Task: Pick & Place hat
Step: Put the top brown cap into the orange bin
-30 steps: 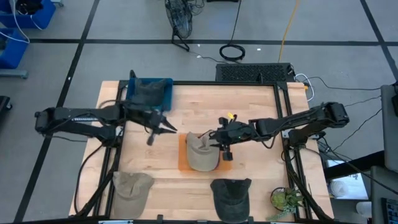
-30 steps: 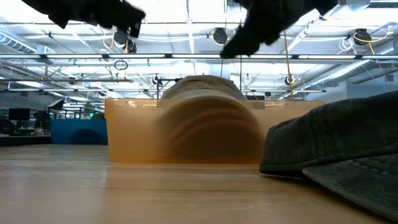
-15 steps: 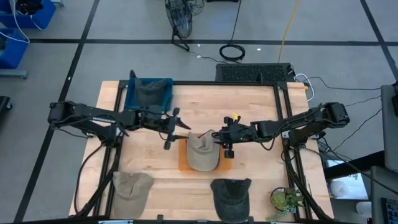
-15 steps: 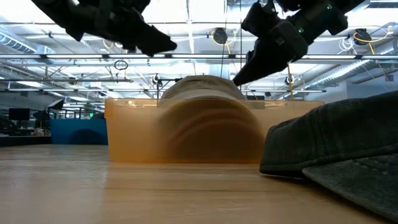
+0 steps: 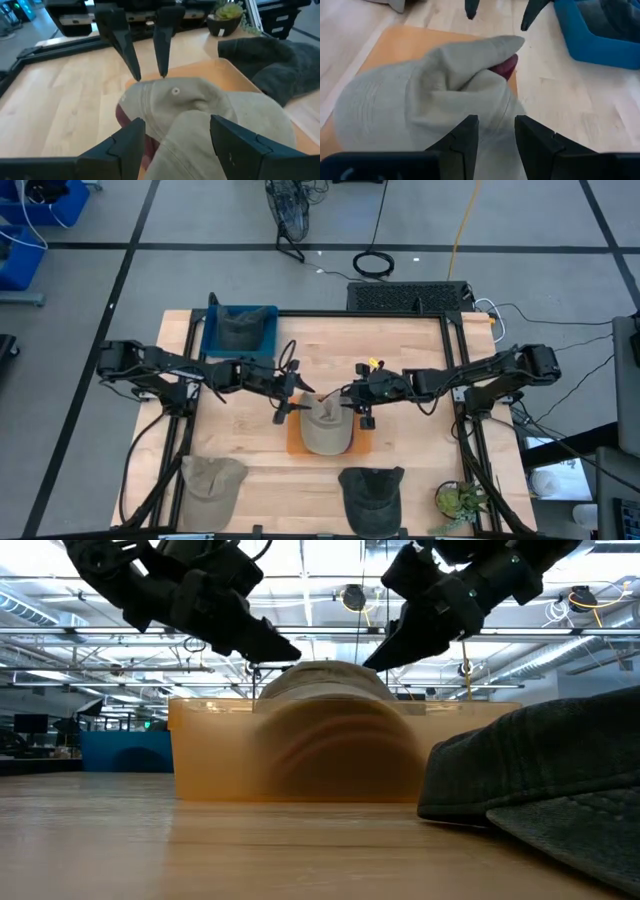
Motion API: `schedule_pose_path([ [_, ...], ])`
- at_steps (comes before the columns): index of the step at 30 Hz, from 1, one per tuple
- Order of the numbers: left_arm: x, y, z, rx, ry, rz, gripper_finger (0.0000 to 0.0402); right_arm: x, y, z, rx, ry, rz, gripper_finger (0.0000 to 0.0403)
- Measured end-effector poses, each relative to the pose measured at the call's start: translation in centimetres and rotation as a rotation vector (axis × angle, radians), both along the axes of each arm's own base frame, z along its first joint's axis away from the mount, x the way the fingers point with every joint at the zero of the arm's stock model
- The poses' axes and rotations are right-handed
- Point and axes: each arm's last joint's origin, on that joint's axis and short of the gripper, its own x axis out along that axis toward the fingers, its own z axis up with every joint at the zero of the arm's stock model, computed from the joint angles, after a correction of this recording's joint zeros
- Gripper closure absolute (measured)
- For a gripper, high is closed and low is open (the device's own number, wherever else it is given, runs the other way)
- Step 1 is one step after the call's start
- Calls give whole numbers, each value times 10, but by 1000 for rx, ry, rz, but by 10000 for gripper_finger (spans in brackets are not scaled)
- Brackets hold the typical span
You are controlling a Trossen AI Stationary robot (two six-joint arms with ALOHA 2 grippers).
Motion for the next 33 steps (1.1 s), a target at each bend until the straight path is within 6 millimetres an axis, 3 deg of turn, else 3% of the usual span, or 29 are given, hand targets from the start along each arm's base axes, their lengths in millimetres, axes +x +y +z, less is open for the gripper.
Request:
schedule_pose_path([
  [6, -1, -1, 4, -50, -7, 16, 176, -1, -8, -1, -20, 18, 10, 271],
  [20, 6, -10, -19, -67, 94, 20, 176, 0, -27, -2, -52, 2, 138, 219],
  [33, 8, -9, -27, -119, 131, 106, 176, 6, -40, -11, -34, -6, 175, 217],
])
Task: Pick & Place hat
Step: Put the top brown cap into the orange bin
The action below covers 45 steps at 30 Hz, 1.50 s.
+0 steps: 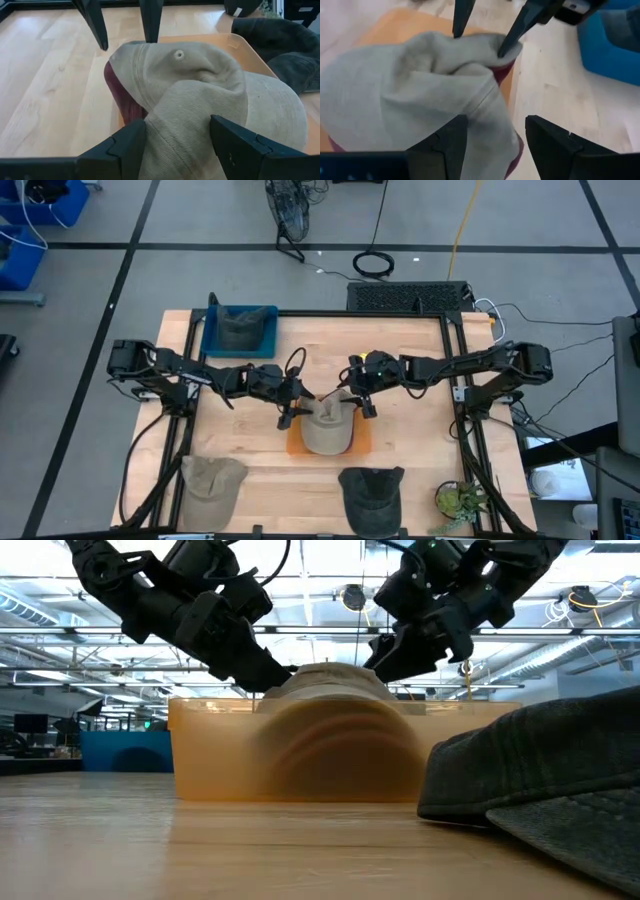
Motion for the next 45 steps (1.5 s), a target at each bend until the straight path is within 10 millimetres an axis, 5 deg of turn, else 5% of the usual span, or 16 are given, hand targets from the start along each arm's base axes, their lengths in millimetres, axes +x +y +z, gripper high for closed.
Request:
schedule_pose_path([
  [9, 0, -1, 0, -3, 5, 0, 176, 0, 0, -4, -28, 18, 14, 259],
  [19, -1, -1, -1, 4, 10, -4, 176, -3, 1, -7, -22, 70, 15, 395],
  [45, -18, -3, 19, 7, 44, -11, 177, -23, 13, 9, 55, 142, -4, 402],
])
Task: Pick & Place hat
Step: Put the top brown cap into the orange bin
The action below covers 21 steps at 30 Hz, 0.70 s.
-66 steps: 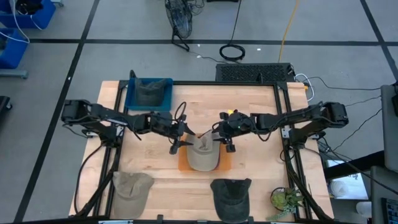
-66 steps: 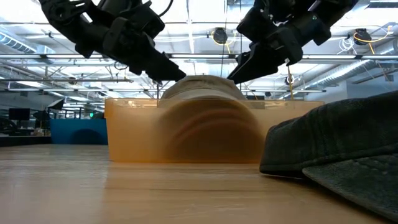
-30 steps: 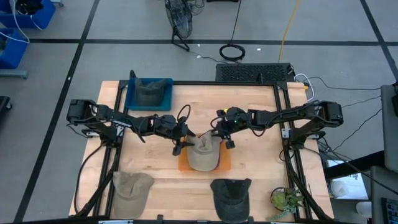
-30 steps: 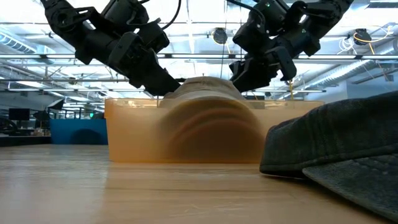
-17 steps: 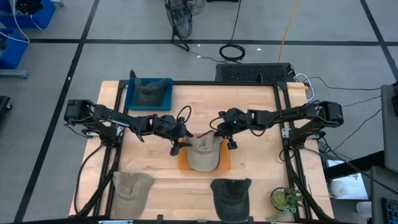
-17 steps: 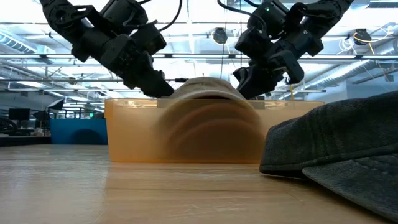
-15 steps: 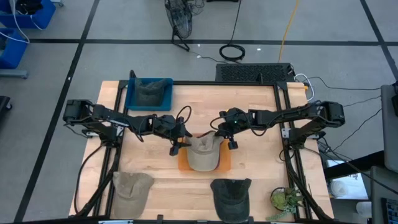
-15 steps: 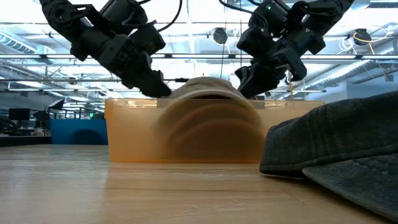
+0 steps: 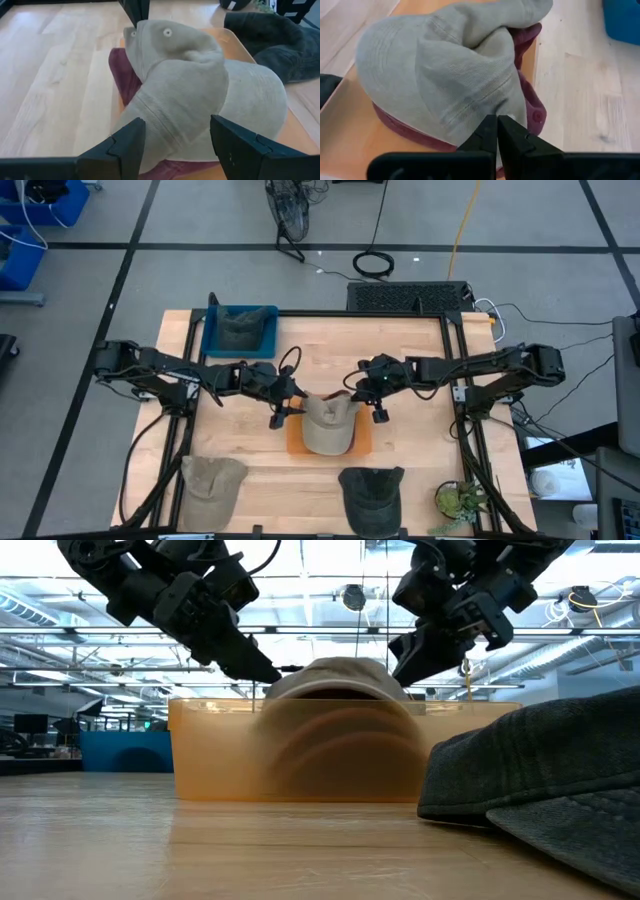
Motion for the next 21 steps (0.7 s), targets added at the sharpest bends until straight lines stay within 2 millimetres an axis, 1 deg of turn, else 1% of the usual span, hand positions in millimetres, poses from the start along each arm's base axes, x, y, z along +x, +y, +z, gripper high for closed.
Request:
schedule_pose_path([
  [5, 2, 0, 3, 20, -40, -10, 177, 0, 0, 0, -1, -2, 1, 393],
  [9, 5, 1, 10, 145, -131, -26, 177, 0, 0, 0, -2, -4, 1, 387],
  [15, 10, 5, 23, 218, -270, 75, 177, 0, 0, 0, -2, -4, 2, 395],
  [18, 10, 8, 25, 261, -281, 180, 176, 0, 0, 0, 1, -2, -1, 400],
  [20, 10, 9, 24, 230, -264, 246, 176, 0, 0, 0, 3, -2, -2, 401],
  [21, 9, 8, 24, 217, -260, 238, 176, 0, 0, 0, 3, -2, -3, 400],
])
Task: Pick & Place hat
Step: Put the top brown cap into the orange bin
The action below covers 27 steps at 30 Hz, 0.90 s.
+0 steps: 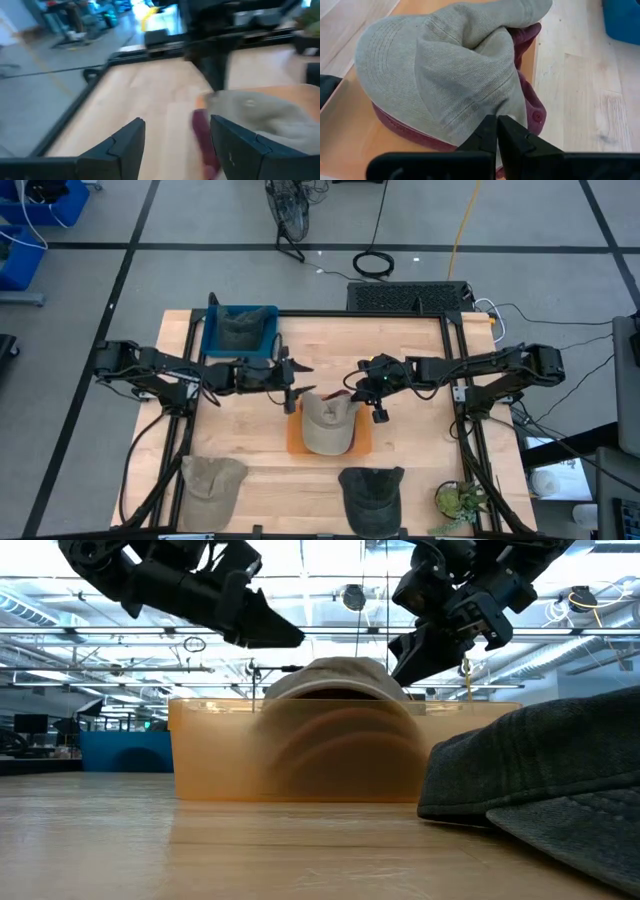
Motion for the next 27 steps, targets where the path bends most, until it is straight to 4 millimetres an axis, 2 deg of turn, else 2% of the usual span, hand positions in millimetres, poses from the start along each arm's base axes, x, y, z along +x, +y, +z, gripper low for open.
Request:
schedule_pose_path([
  [4, 0, -3, -2, -96, 11, -186, 176, 0, 0, 0, -3, 0, 3, 399],
  [8, -4, 6, -10, -281, 107, -282, 181, 0, 0, 0, -5, -1, 5, 399],
  [16, -6, 17, -13, -295, 125, -195, 203, 0, 0, 0, -7, -1, 7, 399],
  [27, 1, 16, -25, -331, 145, -254, 204, 0, 0, 0, -7, -6, 7, 399],
])
